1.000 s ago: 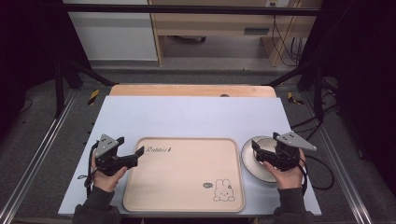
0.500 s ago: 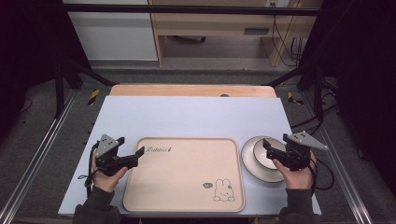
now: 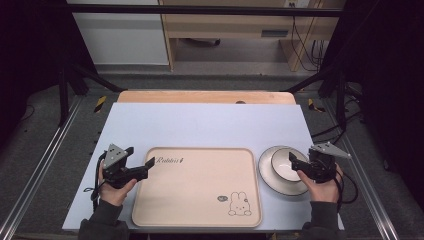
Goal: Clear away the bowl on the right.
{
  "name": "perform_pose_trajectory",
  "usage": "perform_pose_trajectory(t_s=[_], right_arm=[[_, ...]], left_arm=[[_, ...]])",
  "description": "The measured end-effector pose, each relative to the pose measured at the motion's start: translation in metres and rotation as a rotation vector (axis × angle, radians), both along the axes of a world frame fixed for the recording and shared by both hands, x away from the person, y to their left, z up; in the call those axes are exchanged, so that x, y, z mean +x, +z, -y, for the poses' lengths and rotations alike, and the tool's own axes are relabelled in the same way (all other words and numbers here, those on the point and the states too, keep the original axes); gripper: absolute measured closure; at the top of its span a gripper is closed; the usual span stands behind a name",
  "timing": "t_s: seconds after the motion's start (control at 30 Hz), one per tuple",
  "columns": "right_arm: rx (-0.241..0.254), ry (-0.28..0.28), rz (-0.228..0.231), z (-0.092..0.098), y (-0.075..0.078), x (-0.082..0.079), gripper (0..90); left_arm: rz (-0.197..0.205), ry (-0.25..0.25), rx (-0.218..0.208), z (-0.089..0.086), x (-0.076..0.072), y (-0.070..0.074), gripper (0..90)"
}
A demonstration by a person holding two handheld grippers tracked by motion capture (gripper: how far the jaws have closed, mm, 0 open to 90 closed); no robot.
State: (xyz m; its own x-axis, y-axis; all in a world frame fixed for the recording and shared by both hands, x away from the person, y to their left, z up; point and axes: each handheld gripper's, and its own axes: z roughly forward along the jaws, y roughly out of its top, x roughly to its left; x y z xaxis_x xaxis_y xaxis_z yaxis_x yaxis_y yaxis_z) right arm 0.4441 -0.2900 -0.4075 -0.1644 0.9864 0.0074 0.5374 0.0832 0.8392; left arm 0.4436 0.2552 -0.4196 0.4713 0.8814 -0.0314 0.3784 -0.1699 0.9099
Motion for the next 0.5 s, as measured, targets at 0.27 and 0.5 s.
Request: perform_pose_trajectory(t_s=[0.27,0.5], right_arm=[[0.003,-0.030,-0.046,0.006,-0.008,0.003,35.2],[0.002,-0.045,-0.089,0.011,-0.015,0.006,39.6]], left_arm=[[-0.001,-0.002,0.003,0.000,0.000,0.000,14.0],[-0.001,0.000,0.001,0.000,0.000,0.000,14.1]])
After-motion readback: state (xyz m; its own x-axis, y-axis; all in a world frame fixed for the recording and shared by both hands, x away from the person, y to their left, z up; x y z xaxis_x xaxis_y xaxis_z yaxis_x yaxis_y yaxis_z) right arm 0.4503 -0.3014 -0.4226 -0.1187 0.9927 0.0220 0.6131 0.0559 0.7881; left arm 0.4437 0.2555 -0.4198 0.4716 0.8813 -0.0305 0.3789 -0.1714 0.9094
